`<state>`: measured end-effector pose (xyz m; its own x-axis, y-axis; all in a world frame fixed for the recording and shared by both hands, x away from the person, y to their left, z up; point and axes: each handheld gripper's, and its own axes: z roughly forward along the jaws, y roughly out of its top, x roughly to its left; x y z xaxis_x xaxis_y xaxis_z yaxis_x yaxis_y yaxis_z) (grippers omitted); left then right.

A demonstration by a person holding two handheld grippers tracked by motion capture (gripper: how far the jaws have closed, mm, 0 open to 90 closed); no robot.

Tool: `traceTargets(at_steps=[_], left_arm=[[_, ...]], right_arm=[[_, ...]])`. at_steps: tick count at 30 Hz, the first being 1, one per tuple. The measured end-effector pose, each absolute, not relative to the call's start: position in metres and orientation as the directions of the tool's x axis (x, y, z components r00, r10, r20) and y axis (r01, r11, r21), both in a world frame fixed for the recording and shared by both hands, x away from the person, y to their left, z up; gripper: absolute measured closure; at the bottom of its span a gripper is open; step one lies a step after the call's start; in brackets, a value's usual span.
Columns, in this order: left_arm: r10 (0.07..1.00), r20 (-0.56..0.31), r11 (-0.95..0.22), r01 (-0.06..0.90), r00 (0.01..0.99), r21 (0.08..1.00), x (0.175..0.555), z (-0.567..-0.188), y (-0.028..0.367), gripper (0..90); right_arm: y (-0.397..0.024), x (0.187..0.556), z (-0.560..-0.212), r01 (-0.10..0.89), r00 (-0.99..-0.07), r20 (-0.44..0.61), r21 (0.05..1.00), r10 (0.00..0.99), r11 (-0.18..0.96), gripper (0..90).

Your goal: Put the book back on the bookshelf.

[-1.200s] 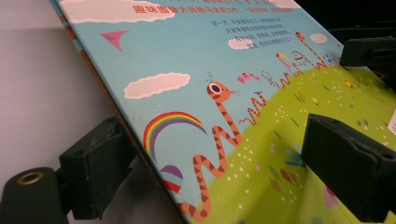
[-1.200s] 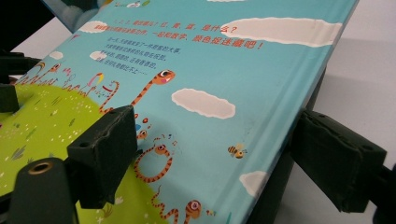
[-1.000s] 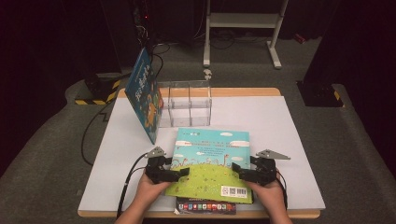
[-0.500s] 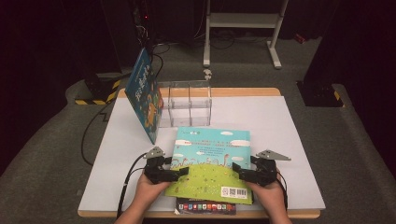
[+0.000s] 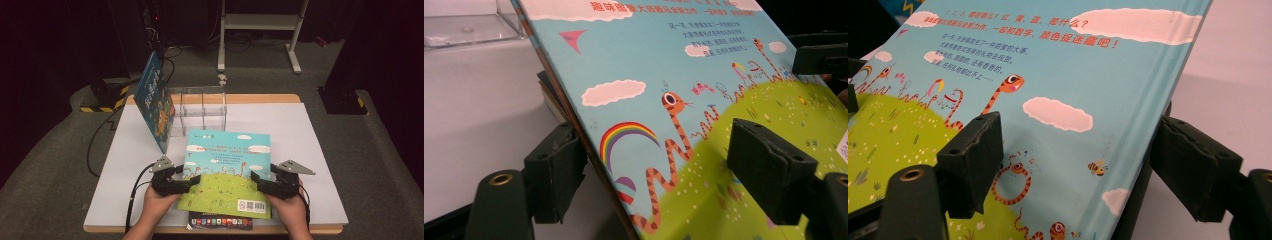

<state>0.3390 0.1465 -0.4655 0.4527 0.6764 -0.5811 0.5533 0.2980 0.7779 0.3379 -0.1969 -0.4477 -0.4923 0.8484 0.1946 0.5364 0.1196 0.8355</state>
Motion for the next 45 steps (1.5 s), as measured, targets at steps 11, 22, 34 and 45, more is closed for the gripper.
traceTargets(at_steps=[11,22,34,45], left_arm=[[0.684,-0.578,0.351,0.494,0.445,0.795,0.346,-0.442,0.143,37.3],[0.703,-0.524,0.363,0.391,0.480,0.845,0.351,-0.417,0.144,47.5],[0.750,-0.446,0.343,0.289,0.489,0.894,0.356,-0.401,0.139,52.6],[0.765,-0.411,0.330,0.246,0.496,0.911,0.370,-0.397,0.146,52.1]], right_arm=[[-0.198,0.342,-0.421,0.457,-0.448,0.153,0.886,0.881,0.079,34.5],[-0.198,0.343,-0.391,0.354,-0.426,0.095,0.933,0.900,0.069,46.2],[-0.194,0.344,-0.368,0.264,-0.400,0.053,0.963,0.915,0.060,52.5],[-0.187,0.357,-0.364,0.253,-0.399,0.054,0.966,0.915,0.053,52.8]])
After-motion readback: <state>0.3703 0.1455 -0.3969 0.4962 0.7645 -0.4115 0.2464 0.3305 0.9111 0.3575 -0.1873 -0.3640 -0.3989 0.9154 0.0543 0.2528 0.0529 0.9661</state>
